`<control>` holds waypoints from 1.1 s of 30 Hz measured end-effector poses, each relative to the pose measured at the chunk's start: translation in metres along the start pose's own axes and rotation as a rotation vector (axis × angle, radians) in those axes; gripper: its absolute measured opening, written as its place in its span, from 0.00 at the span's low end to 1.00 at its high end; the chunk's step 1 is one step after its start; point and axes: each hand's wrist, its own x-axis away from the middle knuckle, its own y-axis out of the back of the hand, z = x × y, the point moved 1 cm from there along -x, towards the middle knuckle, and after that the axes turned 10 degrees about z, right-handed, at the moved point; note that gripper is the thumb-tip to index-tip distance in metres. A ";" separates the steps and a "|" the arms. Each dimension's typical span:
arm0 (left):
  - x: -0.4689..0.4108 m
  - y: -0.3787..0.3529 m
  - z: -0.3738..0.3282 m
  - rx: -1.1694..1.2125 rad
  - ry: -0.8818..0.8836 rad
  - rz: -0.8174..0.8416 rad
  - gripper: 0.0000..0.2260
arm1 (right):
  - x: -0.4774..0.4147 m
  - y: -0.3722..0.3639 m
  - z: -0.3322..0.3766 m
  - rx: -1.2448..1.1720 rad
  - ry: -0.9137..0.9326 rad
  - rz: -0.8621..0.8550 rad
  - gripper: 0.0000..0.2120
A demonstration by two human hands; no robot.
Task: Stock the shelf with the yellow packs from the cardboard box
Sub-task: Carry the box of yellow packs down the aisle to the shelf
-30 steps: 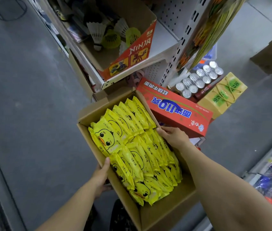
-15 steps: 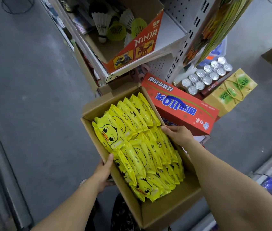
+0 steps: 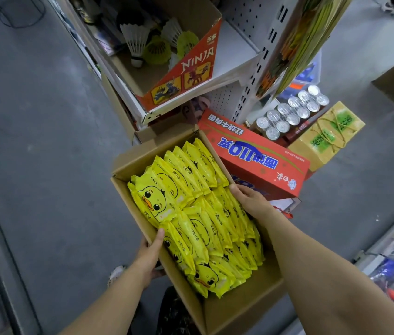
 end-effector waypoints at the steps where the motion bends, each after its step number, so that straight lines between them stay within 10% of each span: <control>1: -0.001 -0.002 0.002 -0.004 -0.004 -0.004 0.33 | -0.002 0.000 0.000 0.045 -0.030 0.009 0.35; 33: 0.034 0.154 -0.062 -0.469 -0.134 0.009 0.24 | 0.014 -0.102 0.076 0.622 -0.072 -0.193 0.27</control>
